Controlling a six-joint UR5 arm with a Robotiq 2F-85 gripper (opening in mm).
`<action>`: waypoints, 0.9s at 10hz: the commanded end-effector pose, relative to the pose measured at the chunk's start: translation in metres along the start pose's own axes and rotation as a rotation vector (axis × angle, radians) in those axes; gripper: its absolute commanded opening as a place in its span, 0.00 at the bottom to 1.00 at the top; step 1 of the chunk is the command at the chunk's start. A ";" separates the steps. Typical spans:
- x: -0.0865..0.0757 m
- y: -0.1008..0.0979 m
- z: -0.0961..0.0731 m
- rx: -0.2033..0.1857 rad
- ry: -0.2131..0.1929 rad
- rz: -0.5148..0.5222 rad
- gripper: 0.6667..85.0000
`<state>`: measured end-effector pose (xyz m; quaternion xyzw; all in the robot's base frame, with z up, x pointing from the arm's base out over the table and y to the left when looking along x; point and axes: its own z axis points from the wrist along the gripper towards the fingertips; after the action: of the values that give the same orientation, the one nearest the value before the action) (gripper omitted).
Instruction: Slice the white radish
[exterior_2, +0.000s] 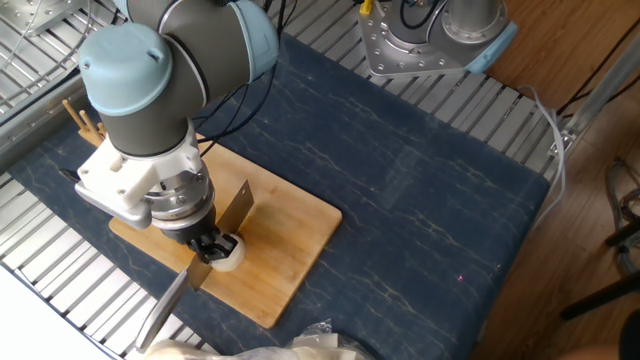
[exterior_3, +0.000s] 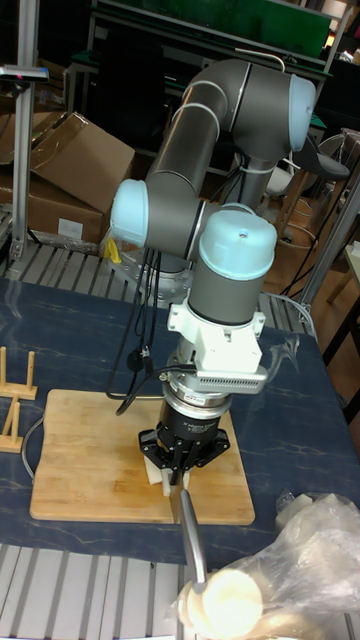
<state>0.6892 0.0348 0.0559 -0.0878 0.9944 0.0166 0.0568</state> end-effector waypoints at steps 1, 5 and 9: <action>0.011 -0.005 -0.019 -0.009 0.022 -0.014 0.00; 0.016 0.001 -0.025 -0.006 0.041 0.008 0.00; 0.020 0.008 -0.039 -0.018 0.065 0.024 0.00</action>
<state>0.6677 0.0315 0.0822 -0.0862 0.9957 0.0157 0.0298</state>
